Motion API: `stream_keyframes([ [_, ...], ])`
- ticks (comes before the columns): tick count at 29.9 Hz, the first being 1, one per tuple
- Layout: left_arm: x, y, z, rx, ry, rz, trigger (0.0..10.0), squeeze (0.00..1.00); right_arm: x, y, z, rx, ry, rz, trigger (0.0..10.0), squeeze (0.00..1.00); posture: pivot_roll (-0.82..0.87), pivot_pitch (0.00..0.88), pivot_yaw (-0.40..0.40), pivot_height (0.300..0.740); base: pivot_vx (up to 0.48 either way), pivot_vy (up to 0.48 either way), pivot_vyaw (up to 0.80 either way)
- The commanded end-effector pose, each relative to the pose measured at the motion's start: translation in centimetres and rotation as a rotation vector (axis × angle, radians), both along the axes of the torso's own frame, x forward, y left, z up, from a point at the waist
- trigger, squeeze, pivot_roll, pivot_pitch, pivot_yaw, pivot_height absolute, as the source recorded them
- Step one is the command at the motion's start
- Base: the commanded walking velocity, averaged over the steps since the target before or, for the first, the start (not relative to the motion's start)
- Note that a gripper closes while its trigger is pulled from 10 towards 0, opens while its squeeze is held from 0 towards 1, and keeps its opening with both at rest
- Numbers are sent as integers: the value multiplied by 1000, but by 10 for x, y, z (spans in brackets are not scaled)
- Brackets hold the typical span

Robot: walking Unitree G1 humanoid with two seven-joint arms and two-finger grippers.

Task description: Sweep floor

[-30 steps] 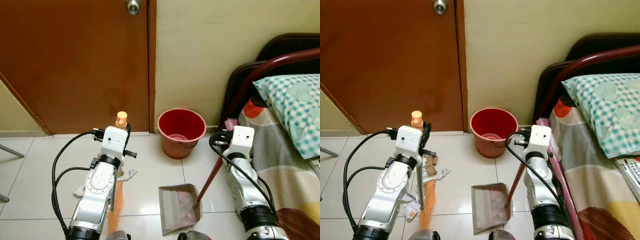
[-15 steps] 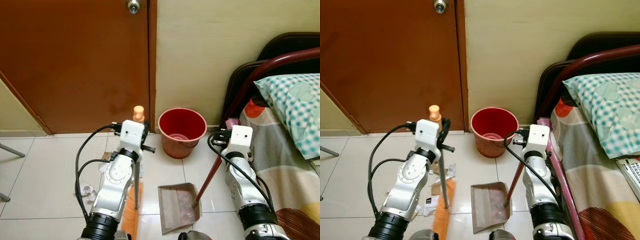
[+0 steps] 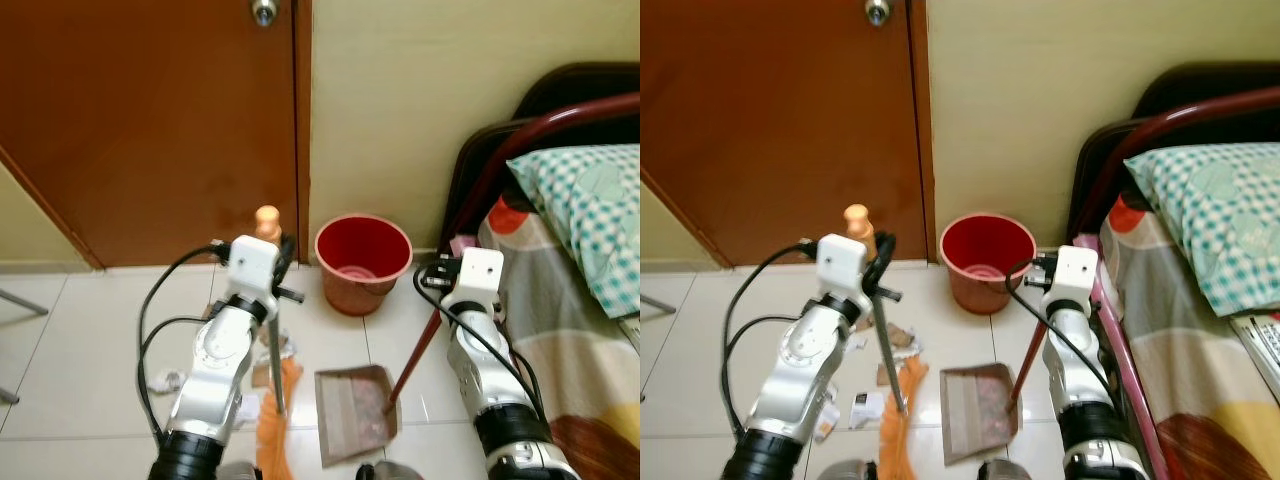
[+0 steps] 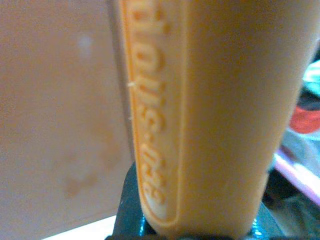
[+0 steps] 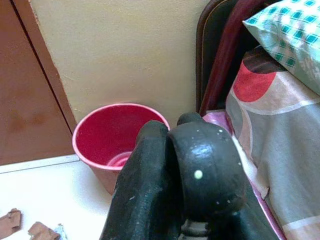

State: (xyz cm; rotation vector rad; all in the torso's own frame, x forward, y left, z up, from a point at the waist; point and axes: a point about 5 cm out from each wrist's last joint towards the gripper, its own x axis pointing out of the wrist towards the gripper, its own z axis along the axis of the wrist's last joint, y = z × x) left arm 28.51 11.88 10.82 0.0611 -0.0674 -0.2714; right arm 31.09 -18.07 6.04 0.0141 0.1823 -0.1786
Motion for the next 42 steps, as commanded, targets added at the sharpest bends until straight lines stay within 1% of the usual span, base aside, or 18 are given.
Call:
stream_keyframes([
  [1, -2, 21, -4, 63, 7, 75, 10000, 0, 4, 0, 6, -4, -29, -3, 10000, 0, 0, 73, 3, 740, 0, 0, 0],
  [2, -3, 29, -5, 72, 8, 106, 10000, 0, 4, 0, 6, -4, -30, -3, 10000, 0, 0, 73, 3, 740, 0, 0, 0],
  [3, -3, 29, -5, 72, 8, 106, 10000, 0, 4, 0, 6, -4, -30, -3, 10000, 0, 0, 73, 3, 740, 0, 0, 0],
  [4, -3, 41, -5, 96, 12, 136, 10000, 0, 4, 0, 6, -4, -31, -3, 10000, 0, 11, 78, 5, 740, 0, 0, 0],
  [5, -3, 45, -5, 101, 12, 147, 10000, 0, 4, 0, 6, -3, -31, -3, 10000, 0, 14, 78, 4, 740, 0, 0, 0],
  [11, 5, 50, 2, 104, -6, 167, 10000, 0, 5, 2, 6, 0, -32, -2, 10000, 0, 14, 75, 7, 740, 0, 0, 0],
  [18, 11, 35, 15, 81, -60, 110, 10000, 0, 6, 2, 6, 1, -34, -5, 10000, 0, 10, 70, 10, 740, 0, 0, 0],
  [21, 13, 24, 26, 95, -119, 51, 10000, 0, 7, 2, 6, -2, -36, -6, 10000, 0, 10, 66, 15, 740, 0, 0, 0],
  [22, 14, 17, 37, 104, -169, 21, 10000, 0, 7, 2, 7, -2, -39, -8, 10000, 0, 10, 65, 17, 740, 0, 0, 0],
  [24, 15, 14, 42, 108, -194, 6, 10000, 0, 7, 2, 7, -2, -41, -10, 10000, 0, 10, 65, 17, 740, 0, 0, 0],
  [27, 19, -1, 56, 121, -266, -66, 10000, 0, 7, 0, 7, 4, -46, -24, 10000, 0, 10, 60, 12, 740, 0, 0, 0],
  [28, 21, -10, 59, 140, -291, -114, 10000, 0, 7, -1, 8, 2, -49, -28, 10000, 0, 10, 60, 12, 740, 0, 0, 0],
  [34, 24, -27, 60, 142, -302, -172, 10000, 0, 5, -8, 11, -10, -57, -34, 10000, 0, -4, 55, -1, 740, 0, 0, 0],
  [36, 24, -28, 60, 142, -302, -175, 10000, 0, 5, -9, 11, -11, -58, -35, 10000, 0, -4, 55, -1, 740, 0, 0, 0],
  [38, 24, -42, 49, 172, -264, -265, 10000, 0, 1, -16, 10, -27, -49, -44, 10000, 0, -15, 57, -2, 740, 0, 0, 0],
  [40, 24, -44, 46, 176, -250, -285, 10000, 0, 0, -17, 9, -29, -47, -45, 10000, 0, -15, 57, -2, 740, 0, 0, 0],
  [41, 23, -52, 32, 188, -185, -351, 10000, 0, -1, -19, 9, -33, -45, -50, 10000, 0, -15, 57, -2, 740, 0, 0, 0],
  [42, 23, -52, 32, 188, -185, -351, 10000, 0, -1, -19, 9, -33, -45, -50, 10000, 0, -15, 57, -2, 740, 0, 0, 0],
])
